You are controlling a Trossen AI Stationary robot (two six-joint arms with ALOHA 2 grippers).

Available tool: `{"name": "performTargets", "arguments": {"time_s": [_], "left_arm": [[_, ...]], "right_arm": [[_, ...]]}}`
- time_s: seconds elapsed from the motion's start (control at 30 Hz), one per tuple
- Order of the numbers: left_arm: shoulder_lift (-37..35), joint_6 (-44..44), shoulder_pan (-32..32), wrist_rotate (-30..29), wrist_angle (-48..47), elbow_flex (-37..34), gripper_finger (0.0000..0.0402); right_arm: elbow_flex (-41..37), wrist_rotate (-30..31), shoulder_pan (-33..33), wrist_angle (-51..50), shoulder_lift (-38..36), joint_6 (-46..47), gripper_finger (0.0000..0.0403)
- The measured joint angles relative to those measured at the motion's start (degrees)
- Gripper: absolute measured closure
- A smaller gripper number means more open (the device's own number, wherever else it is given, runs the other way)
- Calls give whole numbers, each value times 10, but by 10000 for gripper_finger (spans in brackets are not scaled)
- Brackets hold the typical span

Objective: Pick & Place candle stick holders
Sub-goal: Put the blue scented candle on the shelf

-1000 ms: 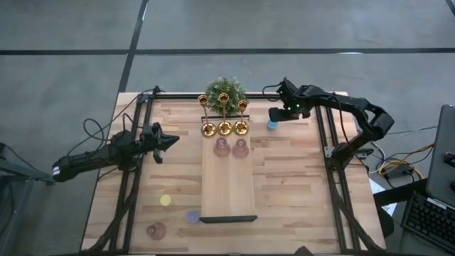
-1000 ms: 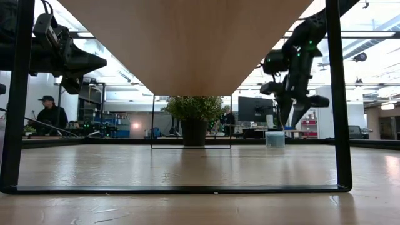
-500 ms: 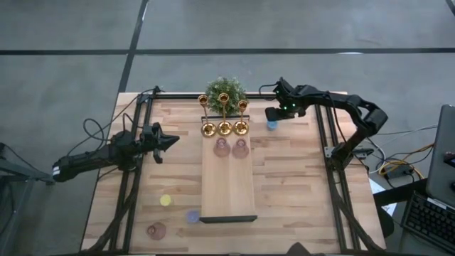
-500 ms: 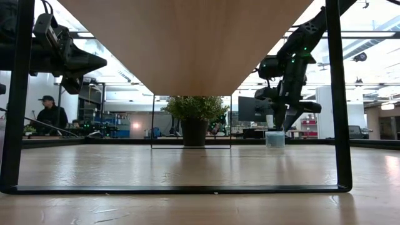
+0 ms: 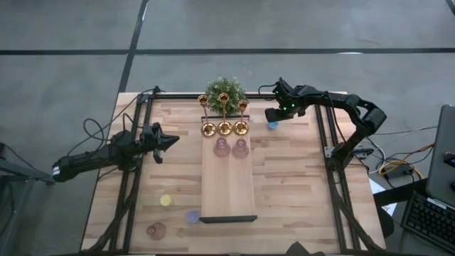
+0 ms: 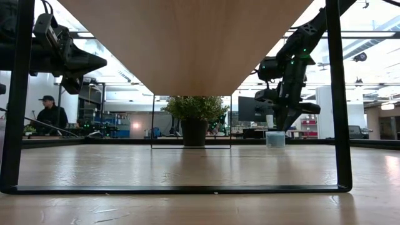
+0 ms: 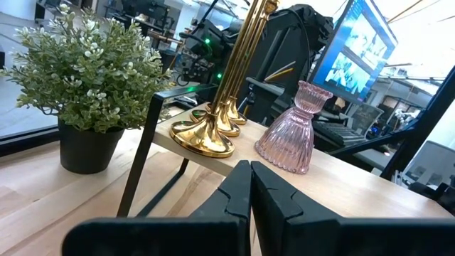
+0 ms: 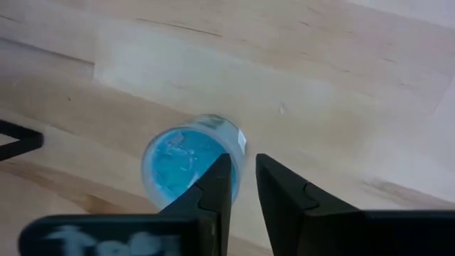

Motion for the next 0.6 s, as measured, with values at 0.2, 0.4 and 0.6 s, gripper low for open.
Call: {"name": "performTargets", "arguments": {"time_s": [0.2,0.4,0.6], "left_arm": [[0,0,0,0,0,0,392],[0,0,0,0,0,0,392],[0,0,0,0,0,0,392]], "right_arm": [[-1,4,0,4,0,-8,350],[-3,5,0,6,0,-24,372],[-3,7,0,10,1,-30,394]]}}
